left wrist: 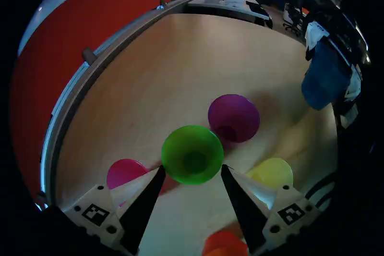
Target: Pour water
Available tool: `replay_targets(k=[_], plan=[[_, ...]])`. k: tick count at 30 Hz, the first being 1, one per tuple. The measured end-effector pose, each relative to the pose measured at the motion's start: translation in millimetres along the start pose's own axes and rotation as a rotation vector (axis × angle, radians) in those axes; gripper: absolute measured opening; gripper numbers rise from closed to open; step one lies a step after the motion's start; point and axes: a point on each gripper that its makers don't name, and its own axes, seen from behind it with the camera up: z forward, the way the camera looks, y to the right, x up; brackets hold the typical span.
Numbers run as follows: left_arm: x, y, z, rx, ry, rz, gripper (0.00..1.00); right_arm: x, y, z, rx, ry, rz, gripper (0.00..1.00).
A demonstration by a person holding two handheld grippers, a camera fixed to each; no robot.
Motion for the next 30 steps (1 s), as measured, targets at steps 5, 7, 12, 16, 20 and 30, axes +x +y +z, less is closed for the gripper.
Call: replay_targets(k=[5,7,12,16,20,30], plan=[[3.4,-1.3,4.1,-0.002,-0.006,0.001,0.86,-1.3,0.5,0.1,0.002,0.000,0.001,0.89],[4.4,-1.7,6.0,-0.004,-0.007,-0.001,0.86,-3.0,0.5,0.2,0.002,-0.002,0.002,0.88],[5.6,-1.8,10.3,-0.009,-0.012,-0.004,0.86,-6.7,1.2,0.9,0.004,-0.006,0.002,0.88],[6.4,-1.8,12.8,-0.012,-0.015,-0.007,0.86,-8.3,1.4,1.4,0.005,-0.006,0.003,0.88],[7.9,-2.0,15.6,-0.016,-0.015,-0.011,0.86,-9.3,1.6,1.6,0.007,-0.007,0.004,0.88],[9.7,-0.1,25.6,-0.026,-0.021,-0.008,0.86,-11.7,2.7,1.6,0.005,-0.009,0.006,0.88]])
